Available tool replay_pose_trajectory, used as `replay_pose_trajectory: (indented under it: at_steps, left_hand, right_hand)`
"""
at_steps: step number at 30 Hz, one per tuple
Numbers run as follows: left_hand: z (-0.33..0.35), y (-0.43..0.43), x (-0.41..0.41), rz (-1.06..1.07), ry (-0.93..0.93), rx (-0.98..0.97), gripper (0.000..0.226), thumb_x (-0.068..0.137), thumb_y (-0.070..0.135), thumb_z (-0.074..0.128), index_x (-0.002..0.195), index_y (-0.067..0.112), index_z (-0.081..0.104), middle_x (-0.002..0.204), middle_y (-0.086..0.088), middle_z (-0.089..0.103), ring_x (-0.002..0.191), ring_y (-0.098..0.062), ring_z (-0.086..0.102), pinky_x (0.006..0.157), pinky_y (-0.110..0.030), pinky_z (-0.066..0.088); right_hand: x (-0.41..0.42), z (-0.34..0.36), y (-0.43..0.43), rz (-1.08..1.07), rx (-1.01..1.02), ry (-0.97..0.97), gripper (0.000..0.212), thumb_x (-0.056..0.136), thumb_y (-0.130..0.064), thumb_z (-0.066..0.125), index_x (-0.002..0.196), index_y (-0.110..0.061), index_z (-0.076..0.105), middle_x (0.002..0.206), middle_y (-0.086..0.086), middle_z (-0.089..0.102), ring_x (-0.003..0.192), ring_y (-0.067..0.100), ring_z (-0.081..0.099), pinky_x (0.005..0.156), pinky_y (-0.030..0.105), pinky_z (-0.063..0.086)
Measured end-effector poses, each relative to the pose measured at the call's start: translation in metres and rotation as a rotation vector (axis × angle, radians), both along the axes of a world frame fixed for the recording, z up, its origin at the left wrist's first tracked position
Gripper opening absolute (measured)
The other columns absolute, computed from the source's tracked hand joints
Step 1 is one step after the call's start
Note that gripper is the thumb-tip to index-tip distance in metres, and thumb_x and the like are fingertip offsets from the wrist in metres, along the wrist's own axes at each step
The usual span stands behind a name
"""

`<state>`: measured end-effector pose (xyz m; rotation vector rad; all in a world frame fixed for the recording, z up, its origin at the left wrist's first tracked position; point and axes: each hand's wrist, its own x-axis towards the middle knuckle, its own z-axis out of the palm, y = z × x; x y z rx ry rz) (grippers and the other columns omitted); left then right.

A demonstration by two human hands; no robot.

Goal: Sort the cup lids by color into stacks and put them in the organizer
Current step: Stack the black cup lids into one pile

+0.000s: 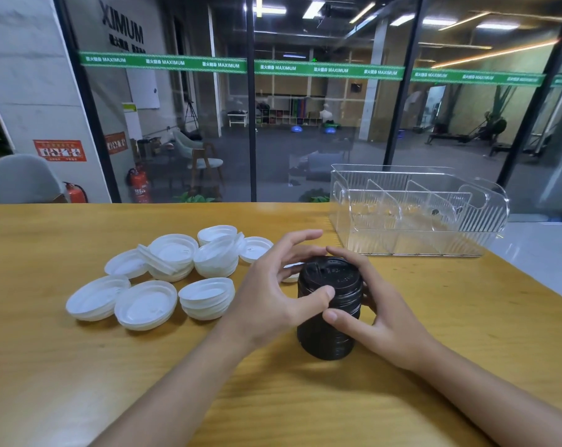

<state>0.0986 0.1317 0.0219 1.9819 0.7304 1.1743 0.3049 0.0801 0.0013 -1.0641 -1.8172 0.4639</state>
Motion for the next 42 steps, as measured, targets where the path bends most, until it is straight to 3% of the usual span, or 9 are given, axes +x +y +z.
replay_pose_trajectory:
  at_steps: [8,14,20,23,26,37,42]
  left_hand:
    - [0.000,0.005,-0.001,-0.042,0.012,0.006,0.073,0.075,0.017,0.084,0.140,0.034,0.057,0.128,0.008,0.071,0.131,-0.011,0.062,0.114,-0.039,0.049]
    - [-0.004,0.013,-0.006,-0.145,0.060,-0.124,0.063,0.079,0.019,0.083,0.138,0.027,0.063,0.132,0.011,0.072,0.129,-0.004,0.064,0.110,-0.028,0.051]
    - [-0.017,0.008,0.003,-0.148,0.051,-0.139,0.060,0.087,0.035,0.073,0.145,0.037,0.056,0.138,0.014,0.068,0.135,-0.006,0.059,0.106,-0.028,0.050]
    - [-0.021,0.005,0.006,-0.132,0.053,-0.135,0.060,0.088,0.042,0.067,0.146,0.041,0.052,0.140,0.017,0.065,0.136,-0.007,0.056,0.112,-0.035,0.048]
    - [-0.021,0.007,0.006,-0.123,0.064,-0.122,0.059,0.089,0.043,0.067,0.146,0.041,0.053,0.139,0.016,0.066,0.136,-0.009,0.056,0.111,-0.038,0.050]
    - [-0.023,0.014,0.005,-0.106,0.084,-0.140,0.068,0.083,0.050,0.074,0.148,0.038,0.056,0.139,0.017,0.067,0.138,-0.008,0.056,0.115,-0.041,0.047]
    - [-0.024,0.011,0.005,-0.121,0.107,-0.149,0.073,0.084,0.055,0.070,0.152,0.040,0.049,0.141,0.026,0.063,0.139,0.000,0.053,0.113,-0.030,0.046]
  right_hand:
    - [0.003,0.000,0.001,0.031,-0.009,0.029,0.070,0.085,-0.042,0.081,0.147,-0.031,0.049,0.142,-0.013,0.064,0.126,0.014,0.067,0.099,0.026,0.055]
    - [0.004,-0.003,0.002,0.016,-0.022,0.013,0.067,0.084,-0.044,0.080,0.144,-0.031,0.052,0.137,-0.015,0.067,0.124,0.013,0.068,0.100,0.030,0.057]
    - [0.006,-0.008,0.005,0.054,-0.101,0.034,0.070,0.092,-0.044,0.069,0.154,-0.035,0.038,0.146,-0.013,0.060,0.135,0.015,0.061,0.105,0.028,0.052]
    - [0.001,-0.008,0.008,0.108,-0.249,0.238,0.057,0.101,-0.053,0.049,0.156,-0.039,0.038,0.148,-0.013,0.060,0.140,0.013,0.056,0.120,0.043,0.042]
    - [-0.007,-0.005,0.008,0.082,-0.300,0.322,0.050,0.108,-0.054,0.032,0.150,-0.034,0.049,0.147,-0.007,0.061,0.140,0.015,0.056,0.120,0.052,0.039]
    - [-0.007,-0.007,0.008,0.057,-0.337,0.325,0.046,0.108,-0.051,0.033,0.144,-0.031,0.054,0.144,-0.005,0.063,0.140,0.016,0.055,0.121,0.053,0.037]
    - [-0.007,-0.005,0.005,0.049,-0.329,0.289,0.049,0.106,-0.061,0.033,0.146,-0.039,0.049,0.144,-0.011,0.062,0.139,0.011,0.056,0.120,0.050,0.039]
